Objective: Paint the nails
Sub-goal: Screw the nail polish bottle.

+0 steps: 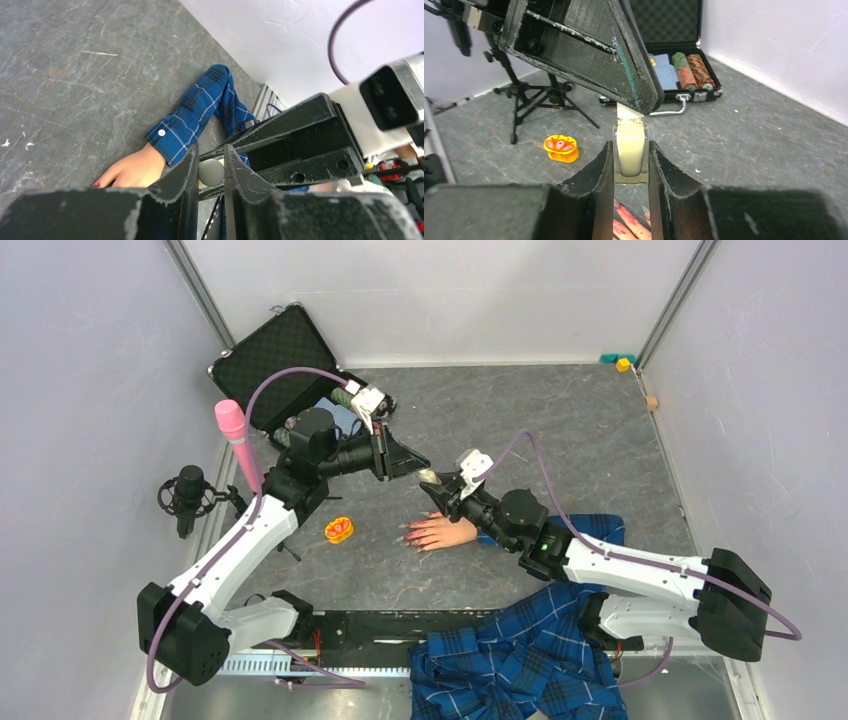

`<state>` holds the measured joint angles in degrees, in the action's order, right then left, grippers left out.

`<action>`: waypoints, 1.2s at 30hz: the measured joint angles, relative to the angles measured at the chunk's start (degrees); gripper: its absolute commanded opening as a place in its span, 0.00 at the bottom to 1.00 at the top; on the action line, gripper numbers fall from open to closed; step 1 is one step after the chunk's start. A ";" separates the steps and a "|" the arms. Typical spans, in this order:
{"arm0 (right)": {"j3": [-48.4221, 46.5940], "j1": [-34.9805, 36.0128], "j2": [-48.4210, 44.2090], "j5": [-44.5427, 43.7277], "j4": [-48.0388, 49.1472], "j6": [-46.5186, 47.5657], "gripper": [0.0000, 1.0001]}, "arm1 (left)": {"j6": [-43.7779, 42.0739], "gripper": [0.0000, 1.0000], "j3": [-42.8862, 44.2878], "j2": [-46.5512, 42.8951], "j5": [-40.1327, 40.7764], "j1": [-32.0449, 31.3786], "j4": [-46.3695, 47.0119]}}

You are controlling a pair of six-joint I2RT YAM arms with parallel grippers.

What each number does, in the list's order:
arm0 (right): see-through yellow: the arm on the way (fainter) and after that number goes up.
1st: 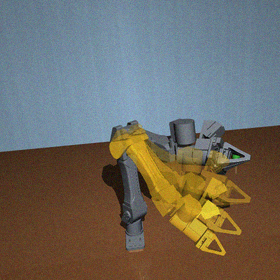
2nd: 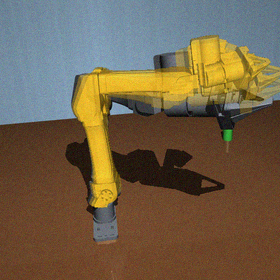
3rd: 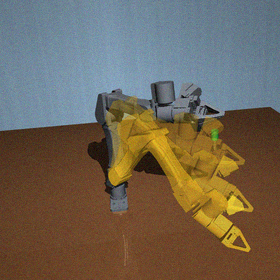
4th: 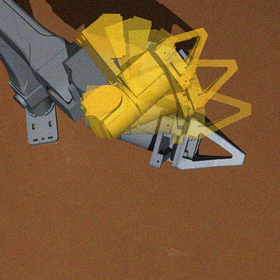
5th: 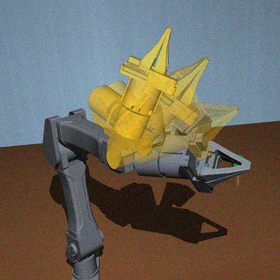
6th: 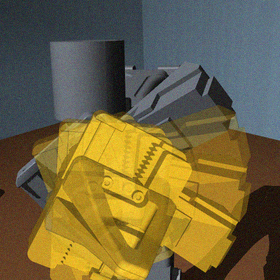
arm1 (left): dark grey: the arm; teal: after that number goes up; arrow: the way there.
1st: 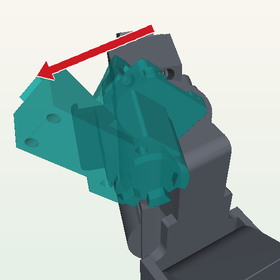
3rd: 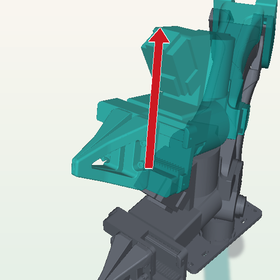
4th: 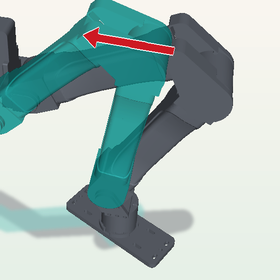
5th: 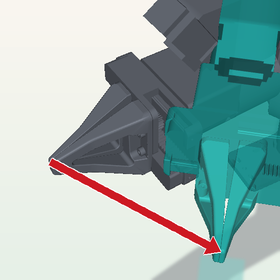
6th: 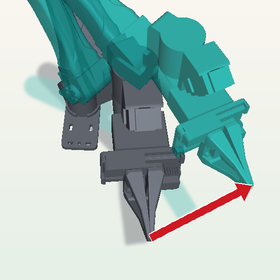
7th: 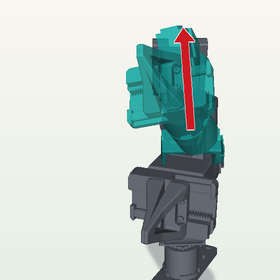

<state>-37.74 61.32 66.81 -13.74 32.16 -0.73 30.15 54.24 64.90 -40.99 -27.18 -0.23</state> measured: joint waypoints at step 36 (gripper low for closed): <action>7.02 -13.33 -4.20 48.48 22.16 -28.81 0.00 | -17.05 0.09 5.22 -6.75 -13.60 -9.40 -4.17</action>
<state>-30.72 47.99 62.61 34.74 54.33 -29.54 13.10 59.46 58.15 -54.59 -36.58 -4.40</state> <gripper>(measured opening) 0.287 0.257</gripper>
